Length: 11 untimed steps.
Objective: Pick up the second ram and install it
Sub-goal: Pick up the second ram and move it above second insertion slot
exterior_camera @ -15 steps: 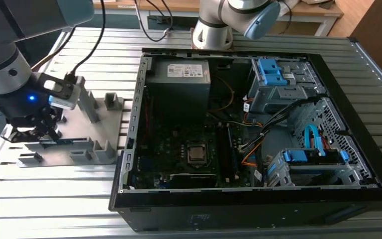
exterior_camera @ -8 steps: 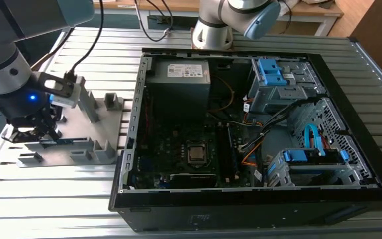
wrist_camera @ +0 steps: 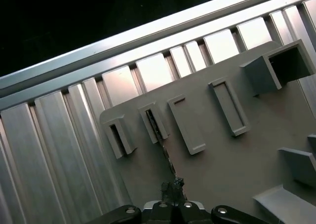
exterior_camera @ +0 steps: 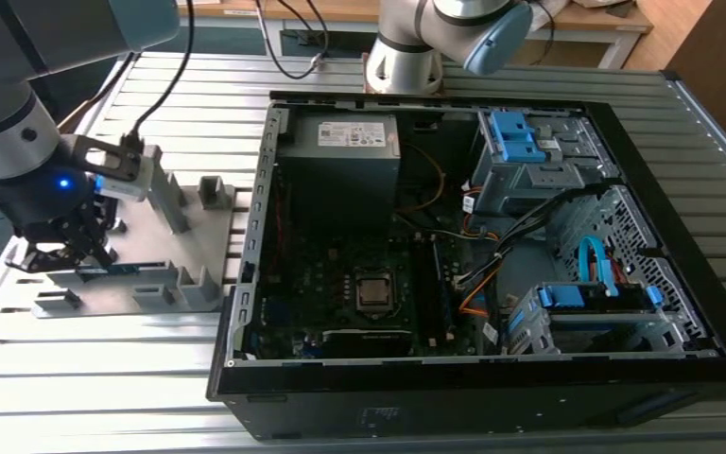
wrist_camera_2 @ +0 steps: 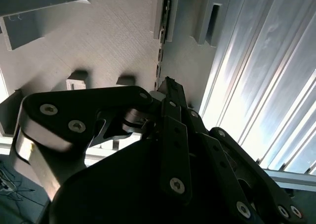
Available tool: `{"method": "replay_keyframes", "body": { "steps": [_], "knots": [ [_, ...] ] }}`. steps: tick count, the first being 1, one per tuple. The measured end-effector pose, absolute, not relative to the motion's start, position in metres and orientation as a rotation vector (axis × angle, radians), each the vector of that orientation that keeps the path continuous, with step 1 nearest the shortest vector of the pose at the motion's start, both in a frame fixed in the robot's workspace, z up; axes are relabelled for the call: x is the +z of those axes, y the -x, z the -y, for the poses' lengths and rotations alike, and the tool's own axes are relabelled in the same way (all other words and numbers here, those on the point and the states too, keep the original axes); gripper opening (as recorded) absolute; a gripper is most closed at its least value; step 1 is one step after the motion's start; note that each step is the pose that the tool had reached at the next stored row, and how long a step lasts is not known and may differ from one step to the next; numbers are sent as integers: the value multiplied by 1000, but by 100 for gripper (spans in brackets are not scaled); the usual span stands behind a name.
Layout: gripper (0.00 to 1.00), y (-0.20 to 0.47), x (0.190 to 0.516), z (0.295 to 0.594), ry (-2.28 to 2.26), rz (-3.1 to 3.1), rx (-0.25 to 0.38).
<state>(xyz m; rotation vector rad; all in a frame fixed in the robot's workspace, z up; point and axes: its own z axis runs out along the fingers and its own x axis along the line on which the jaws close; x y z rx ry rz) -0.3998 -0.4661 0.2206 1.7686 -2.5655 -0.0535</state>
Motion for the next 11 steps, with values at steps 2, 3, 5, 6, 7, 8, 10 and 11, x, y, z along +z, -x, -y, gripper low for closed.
{"method": "replay_keyframes", "body": {
  "steps": [2,3,5,6,7,8,10,11],
  "knots": [
    [10,400,221,466,-1785,2554,-53],
    [10,400,221,466,-1792,2549,-53],
    [10,400,221,466,-1808,2537,-53],
    [10,400,221,466,-1815,2532,-53],
    [10,400,221,466,-1823,2526,-53],
    [10,400,221,466,-1831,2520,-52],
    [10,400,221,466,-1848,2508,-52],
    [10,400,221,466,-1856,2501,-52]
  ]
}}
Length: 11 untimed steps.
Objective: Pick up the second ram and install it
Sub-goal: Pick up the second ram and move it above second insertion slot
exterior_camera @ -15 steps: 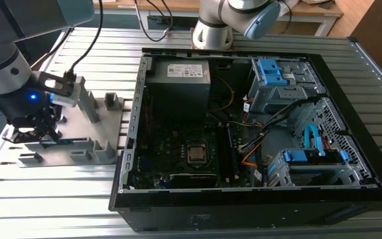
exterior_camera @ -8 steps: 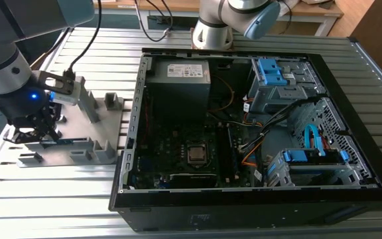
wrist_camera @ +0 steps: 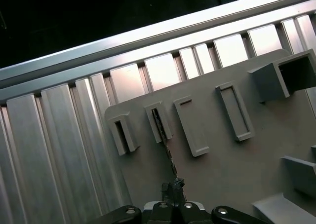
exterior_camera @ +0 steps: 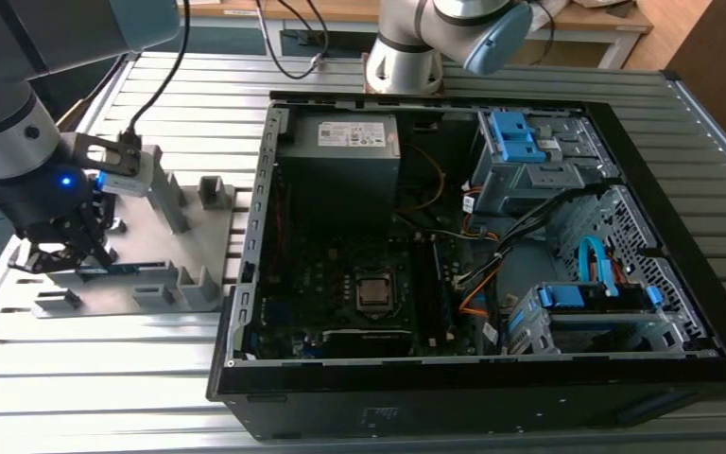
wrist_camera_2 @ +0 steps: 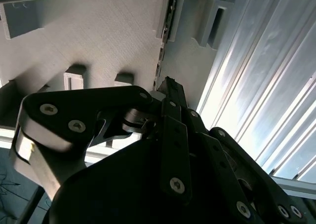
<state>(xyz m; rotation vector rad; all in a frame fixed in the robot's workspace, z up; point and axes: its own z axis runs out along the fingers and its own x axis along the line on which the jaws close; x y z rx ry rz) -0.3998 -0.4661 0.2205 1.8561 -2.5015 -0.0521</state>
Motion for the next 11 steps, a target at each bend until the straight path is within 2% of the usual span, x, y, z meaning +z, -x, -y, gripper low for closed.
{"method": "replay_keyframes", "body": {
  "steps": [11],
  "knots": [
    [10,400,221,466,-1952,2425,-50]
  ]
}}
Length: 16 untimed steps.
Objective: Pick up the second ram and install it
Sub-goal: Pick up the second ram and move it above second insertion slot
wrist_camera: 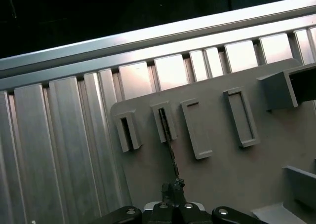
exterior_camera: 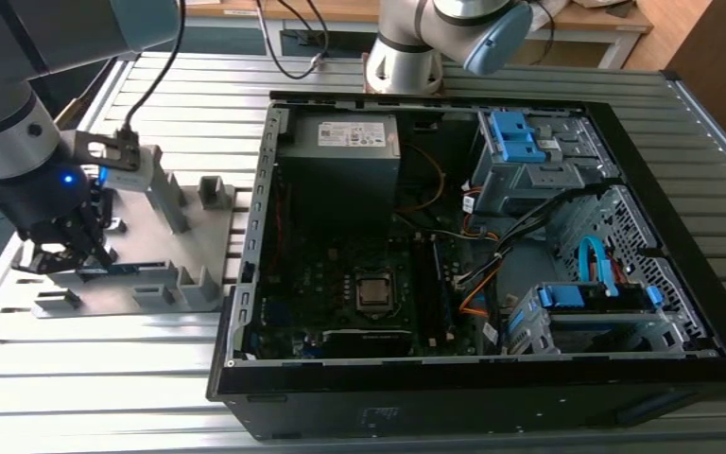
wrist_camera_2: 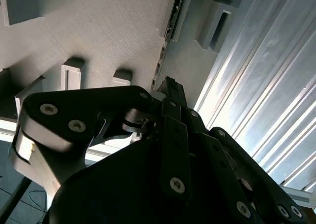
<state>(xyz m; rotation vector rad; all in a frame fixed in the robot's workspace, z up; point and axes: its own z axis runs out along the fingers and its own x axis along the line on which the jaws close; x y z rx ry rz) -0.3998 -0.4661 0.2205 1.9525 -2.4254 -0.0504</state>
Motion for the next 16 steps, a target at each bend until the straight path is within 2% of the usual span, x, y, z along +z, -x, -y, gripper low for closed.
{"method": "replay_keyframes", "body": {
  "steps": [16],
  "knots": [
    [10,400,221,466,-2087,2308,-48]
  ]
}}
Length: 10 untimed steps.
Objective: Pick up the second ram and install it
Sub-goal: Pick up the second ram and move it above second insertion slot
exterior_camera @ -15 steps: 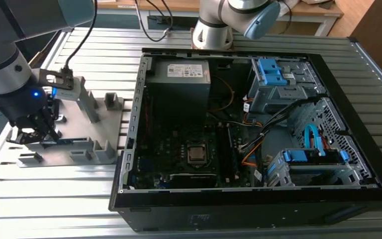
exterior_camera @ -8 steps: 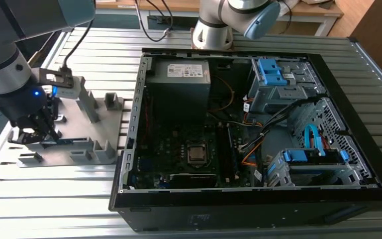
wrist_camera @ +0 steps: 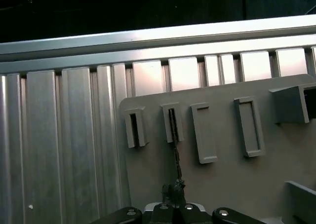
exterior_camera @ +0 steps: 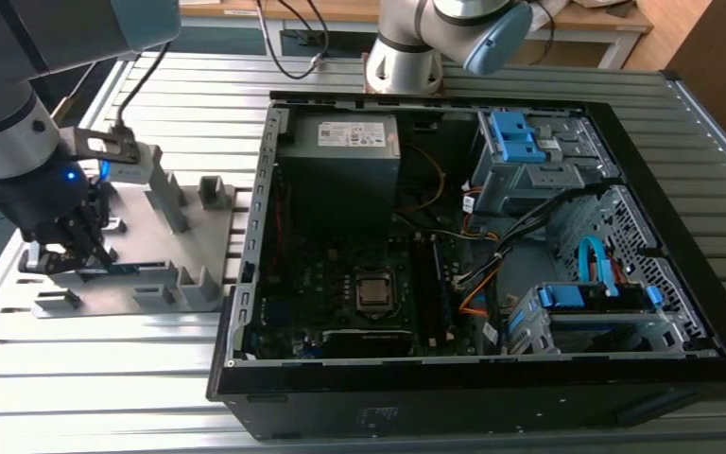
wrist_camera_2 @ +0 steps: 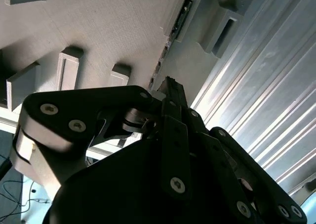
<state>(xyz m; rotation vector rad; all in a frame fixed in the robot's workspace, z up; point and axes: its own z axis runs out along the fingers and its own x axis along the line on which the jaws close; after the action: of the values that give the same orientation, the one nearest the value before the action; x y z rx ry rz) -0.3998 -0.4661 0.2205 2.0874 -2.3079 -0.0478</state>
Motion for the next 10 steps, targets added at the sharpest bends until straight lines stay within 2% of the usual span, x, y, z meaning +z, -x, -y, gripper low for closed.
{"method": "replay_keyframes", "body": {
  "steps": [10],
  "knots": [
    [10,400,221,466,-2159,2240,-46]
  ]
}}
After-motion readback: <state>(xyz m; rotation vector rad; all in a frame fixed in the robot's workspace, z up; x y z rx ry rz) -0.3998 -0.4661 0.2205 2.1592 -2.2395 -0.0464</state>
